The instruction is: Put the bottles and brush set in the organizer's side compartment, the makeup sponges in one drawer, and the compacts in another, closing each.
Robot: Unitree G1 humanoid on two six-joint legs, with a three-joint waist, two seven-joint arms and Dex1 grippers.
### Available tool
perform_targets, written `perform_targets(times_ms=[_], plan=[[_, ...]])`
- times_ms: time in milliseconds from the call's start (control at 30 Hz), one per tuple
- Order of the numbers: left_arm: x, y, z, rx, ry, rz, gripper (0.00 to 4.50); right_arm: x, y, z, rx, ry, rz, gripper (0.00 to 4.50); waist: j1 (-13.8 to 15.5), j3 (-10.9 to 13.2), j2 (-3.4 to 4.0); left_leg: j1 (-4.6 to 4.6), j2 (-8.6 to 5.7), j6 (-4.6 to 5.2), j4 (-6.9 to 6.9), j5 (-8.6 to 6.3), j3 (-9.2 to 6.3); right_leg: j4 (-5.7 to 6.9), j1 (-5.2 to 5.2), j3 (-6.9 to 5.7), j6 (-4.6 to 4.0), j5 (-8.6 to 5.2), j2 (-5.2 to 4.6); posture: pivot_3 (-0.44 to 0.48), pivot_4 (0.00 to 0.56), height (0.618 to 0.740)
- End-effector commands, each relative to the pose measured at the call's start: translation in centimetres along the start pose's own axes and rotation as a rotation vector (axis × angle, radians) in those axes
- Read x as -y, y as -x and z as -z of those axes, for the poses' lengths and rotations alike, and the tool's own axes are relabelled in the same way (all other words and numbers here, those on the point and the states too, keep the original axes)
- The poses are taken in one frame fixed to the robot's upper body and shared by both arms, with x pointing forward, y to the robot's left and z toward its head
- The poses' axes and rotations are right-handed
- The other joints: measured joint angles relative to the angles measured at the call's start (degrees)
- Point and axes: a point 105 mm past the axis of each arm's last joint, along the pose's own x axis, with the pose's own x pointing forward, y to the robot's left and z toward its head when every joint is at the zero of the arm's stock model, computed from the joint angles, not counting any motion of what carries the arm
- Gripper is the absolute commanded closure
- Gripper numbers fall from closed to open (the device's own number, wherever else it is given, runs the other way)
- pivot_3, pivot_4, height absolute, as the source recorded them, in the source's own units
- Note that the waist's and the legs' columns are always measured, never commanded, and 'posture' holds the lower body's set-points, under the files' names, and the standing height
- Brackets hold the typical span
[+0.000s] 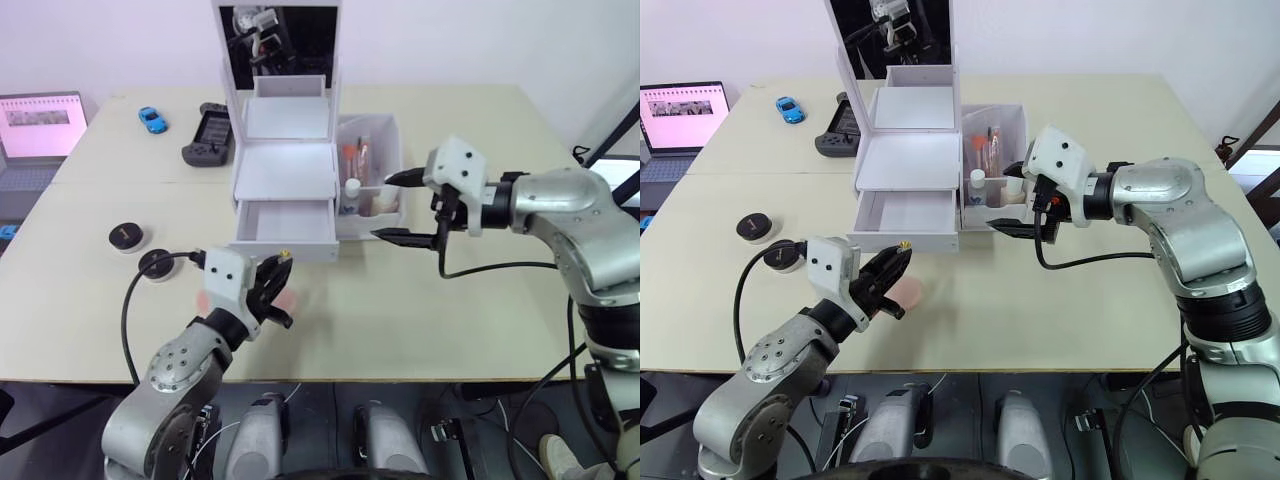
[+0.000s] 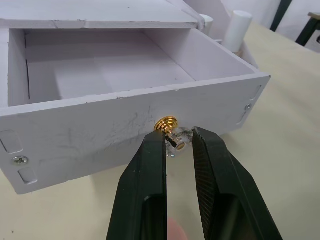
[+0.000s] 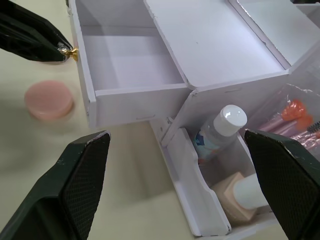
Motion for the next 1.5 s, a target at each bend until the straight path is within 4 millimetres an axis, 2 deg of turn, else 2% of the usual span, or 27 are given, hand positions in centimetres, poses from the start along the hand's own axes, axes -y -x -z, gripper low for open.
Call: perform_targets(times_ms=[33, 200, 333, 467, 500, 700, 800, 933, 967, 1000, 1067, 1300, 1400, 1500], plan=[[0.8, 0.5, -1.0, 0.035, 0.0, 0.034, 4.29, 0.5, 0.2, -1.2, 0.03, 0.05, 0.015, 0.0, 0.0, 0.0, 0.0, 0.0, 0.0, 0.0, 0.0, 0.0, 0.0, 0.0, 0.0, 0.0, 0.0, 0.0, 0.0, 0.0, 0.15, 0.74], [0.6, 0.9, -0.6, 0.003, 0.0, 0.04, 4.29, 0.1, 0.4, -1.9, 0.088, 0.033, -0.029, 0.0, -0.06, 0.0, 0.0, 0.0, 0.0, 0.0, -0.01, 0.0, 0.0, 0.0, -0.01, 0.0, -0.01, 0.0, 0.0, 0.0, 0.15, 0.74], [1.3, 2.5, -1.1, 0.023, 0.078, 0.124, 2.29, -0.7, 2.2, -4.4, 0.23, -0.045, -0.167, 0.0, -0.05, 0.01, 0.0, 0.0, 0.01, 0.02, -0.02, -0.01, 0.0, -0.02, -0.01, 0.0, -0.01, 0.0, -0.01, 0.0, 0.15, 0.74], [1.1, 4.3, -1.9, 0.024, 0.055, 0.21, 0.24, -0.3, 2.9, -5.2, 0.252, -0.055, -0.204, 0.0, -0.11, 0.0, 0.0, 0.02, 0.05, 0.02, -0.01, -0.02, -0.01, 0.0, 0.0, 0.0, -0.06, -0.02, 0.0, 0.0, 0.15, 0.74], [0.7, 4.8, -2.0, 0.017, 0.049, 0.224, 0.05, -0.1, 2.9, -5.4, 0.258, -0.053, -0.205, 0.0, -0.11, 0.0, 0.02, 0.03, 0.07, 0.01, -0.02, -0.02, 0.0, -0.01, -0.01, 0.0, -0.16, -0.07, 0.01, 0.0, 0.15, 0.74], [-2.6, 9.3, -0.7, -0.148, -0.028, 0.275, 0.05, 0.7, 2.9, -5.9, 0.283, -0.016, -0.229, 0.0, -0.36, 0.02, -0.01, 0.01, 0.08, 0.01, -0.09, -0.03, 0.1, -0.23, -0.05, 0.01, -0.18, -0.08, -0.03, 0.0, 0.15, 0.74], [-5.7, 11.9, -0.9, -0.206, -0.092, 0.244, 0.05, 0.9, 3.4, -6.2, 0.287, -0.002, -0.267, 0.0, -0.7, 0.02, 0.03, 0.01, 0.13, -0.1, -0.18, -0.09, 0.18, -0.47, -0.07, 0.01, -0.19, -0.07, -0.05, 0.0, 0.15, 0.74], [-9.6, 14.2, -2.2, -0.246, -0.155, 0.189, 0.05, 1.4, 4.3, -5.7, 0.266, -0.003, -0.279, 0.0, -0.38, 0.02, 0.03, 0.01, 0.27, -0.32, -0.13, -0.23, 0.18, -0.7, -0.22, -0.08, -0.29, -0.01, -0.06, 0.0, 0.15, 0.74], [-13.0, 15.5, -3.2, -0.257, -0.208, 0.085, 0.05, 1.9, 4.9, -4.9, 0.255, -0.008, -0.261, 0.0, -0.45, 0.02, 0.03, 0.0, 0.29, -0.37, -0.11, -0.26, 0.19, -0.75, -0.22, -0.08, -0.3, 0.0, -0.07, 0.0, 0.15, 0.74], [-15.4, 16.6, -4.1, -0.266, -0.248, 0.003, 0.05, 2.5, 5.4, -4.0, 0.247, -0.013, -0.223, 0.0, -0.39, 0.02, 0.03, 0.0, 0.34, -0.43, -0.11, -0.3, 0.24, -0.83, -0.23, -0.06, -0.36, 0.03, -0.08, 0.0, 0.15, 0.74], [-18.0, 18.1, -5.1, -0.273, -0.292, -0.069, 0.05, 3.6, 6.1, -2.5, 0.226, -0.03, -0.148, 0.0, -0.65, -0.01, -0.01, -0.01, 0.32, -0.48, -0.12, -0.33, 0.31, -0.86, -0.28, -0.05, -0.36, 0.03, -0.11, 0.0, 0.15, 0.74], [-20.9, 19.0, -6.0, -0.269, -0.317, -0.101, 0.05, 5.0, 7.8, 2.3, 0.114, -0.125, -0.027, 0.0, -1.89, 0.0, 0.0, -0.04, 0.46, -0.52, -0.26, -0.46, 0.68, -0.89, -0.48, 0.22, -0.37, 0.05, -0.27, 0.0, 0.15, 0.74], [-21.5, 19.2, -5.9, -0.281, -0.324, -0.099, 0.05, 4.8, 8.0, 2.9, 0.106, -0.153, -0.019, 0.0, -2.17, 0.0, 0.01, -0.03, 0.65, -0.52, -0.36, -0.47, 0.8, -0.81, -0.61, 0.24, -0.37, 0.06, -0.21, 0.0, 0.15, 0.74], [-21.4, 19.0, -6.2, -0.271, -0.32, -0.087, 0.05, 4.6, 7.7, 2.7, 0.104, -0.15, -0.019, 0.0, -2.64, 0.0, 0.01, -0.03, 0.77, -0.52, -0.52, -0.46, 0.91, -0.76, -0.59, 0.27, -0.36, 0.06, -0.16, 0.0, 0.15, 0.74]])
